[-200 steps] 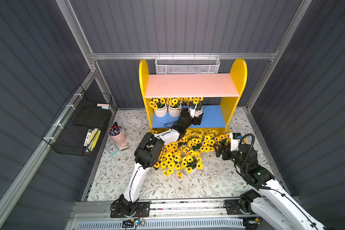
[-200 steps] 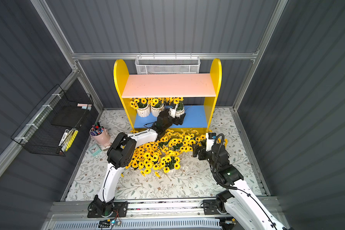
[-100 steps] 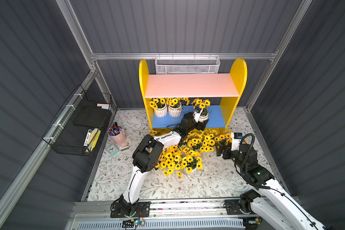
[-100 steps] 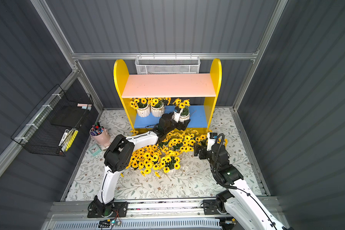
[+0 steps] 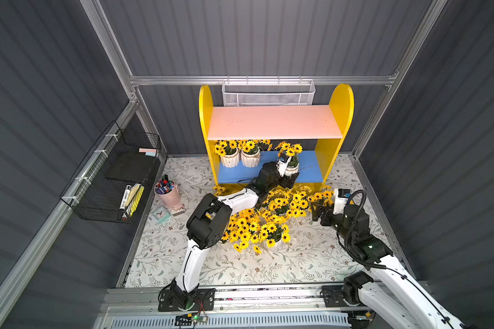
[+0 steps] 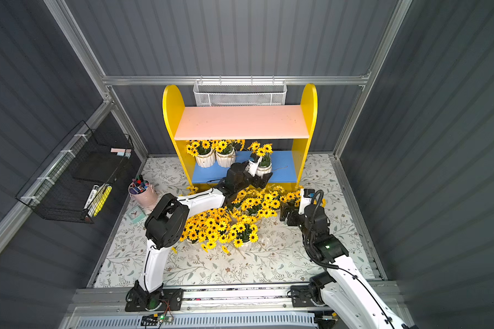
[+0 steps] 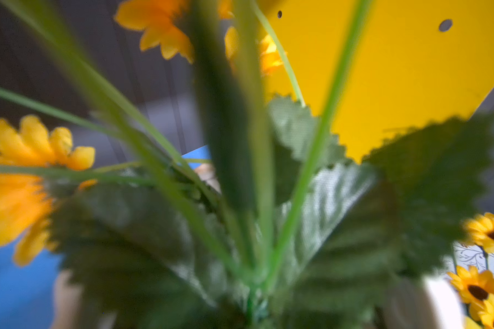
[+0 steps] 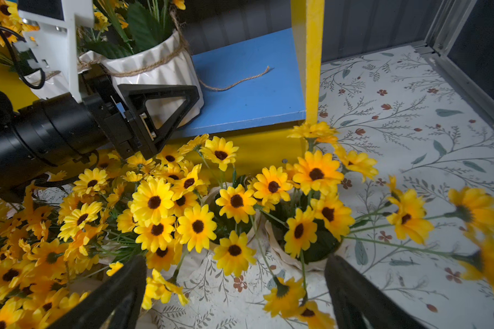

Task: Take the sunflower pots off the shelves
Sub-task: Pick up the sunflower pot from the shelf, then place the sunflower pot at the center of the board.

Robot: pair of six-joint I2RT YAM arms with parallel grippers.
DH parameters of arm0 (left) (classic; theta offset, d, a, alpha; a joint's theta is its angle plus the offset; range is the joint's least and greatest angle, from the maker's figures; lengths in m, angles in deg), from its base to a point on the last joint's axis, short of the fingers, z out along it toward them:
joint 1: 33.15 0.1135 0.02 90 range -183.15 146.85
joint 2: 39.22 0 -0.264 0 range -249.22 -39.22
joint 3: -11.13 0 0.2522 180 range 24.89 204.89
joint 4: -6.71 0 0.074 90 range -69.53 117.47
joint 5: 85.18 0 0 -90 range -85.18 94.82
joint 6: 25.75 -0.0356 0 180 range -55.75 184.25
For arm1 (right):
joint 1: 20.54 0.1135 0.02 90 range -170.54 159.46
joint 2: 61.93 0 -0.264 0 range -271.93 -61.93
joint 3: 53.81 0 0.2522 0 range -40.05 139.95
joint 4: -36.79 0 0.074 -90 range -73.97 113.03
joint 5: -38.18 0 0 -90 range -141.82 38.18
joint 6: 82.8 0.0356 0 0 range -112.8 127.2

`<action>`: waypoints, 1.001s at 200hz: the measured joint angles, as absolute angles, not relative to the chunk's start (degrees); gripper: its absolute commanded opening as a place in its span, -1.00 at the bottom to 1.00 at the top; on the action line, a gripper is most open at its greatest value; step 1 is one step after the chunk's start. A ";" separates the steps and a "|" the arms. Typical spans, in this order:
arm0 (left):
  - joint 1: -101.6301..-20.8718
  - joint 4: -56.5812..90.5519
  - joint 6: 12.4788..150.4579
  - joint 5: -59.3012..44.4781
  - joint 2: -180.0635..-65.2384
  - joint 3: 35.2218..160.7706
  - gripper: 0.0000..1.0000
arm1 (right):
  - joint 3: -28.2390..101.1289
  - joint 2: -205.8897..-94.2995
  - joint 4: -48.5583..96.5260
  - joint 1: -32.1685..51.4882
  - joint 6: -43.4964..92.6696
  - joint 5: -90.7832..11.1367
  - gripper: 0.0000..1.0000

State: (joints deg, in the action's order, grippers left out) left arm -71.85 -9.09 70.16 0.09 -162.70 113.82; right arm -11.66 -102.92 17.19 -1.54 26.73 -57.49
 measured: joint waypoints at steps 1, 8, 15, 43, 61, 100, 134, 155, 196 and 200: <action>-71.85 -9.09 70.16 0.09 -162.70 113.82 -1.00 | -11.66 -102.92 17.19 -1.56 26.73 -57.49 0.98; -71.85 -9.12 70.12 0.09 -162.70 113.82 -1.00 | -11.66 -102.92 17.21 -1.80 26.73 -57.41 0.98; -71.85 -9.09 70.03 0.09 -162.70 113.79 -1.00 | -11.66 -102.92 17.27 -2.00 26.75 -57.38 0.98; -71.85 -9.16 70.01 0.02 -161.96 112.81 -1.00 | -11.66 -102.92 17.32 -3.02 27.08 -57.14 0.98; -71.85 -9.25 69.99 -0.20 -160.82 111.83 -1.00 | -11.66 -103.21 17.49 -3.68 27.47 -56.84 0.98; -71.92 -9.53 69.77 -1.03 -157.98 110.47 -1.00 | -11.66 -104.39 17.78 -5.65 28.04 -55.40 0.98; -72.48 -9.97 68.67 -1.44 -155.31 108.88 -1.00 | -11.53 -104.32 18.08 -7.29 28.70 -54.37 0.98; -73.90 -9.95 67.32 -1.49 -152.45 106.10 -1.00 | -10.62 -104.39 17.51 -8.62 29.31 -54.11 0.98; -80.53 -9.44 64.30 -1.60 -143.58 96.99 -1.00 | -6.75 -104.58 13.21 -15.09 31.85 -52.97 0.98; -81.34 -9.44 64.04 -1.55 -142.64 96.00 -1.00 | -6.42 -104.56 12.84 -15.99 32.22 -52.73 0.98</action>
State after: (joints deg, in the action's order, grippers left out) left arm -81.34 -9.44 64.04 -1.55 -142.64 96.00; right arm -6.42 -104.56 12.84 -15.99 32.22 -52.73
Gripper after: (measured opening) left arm 0.953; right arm 0.989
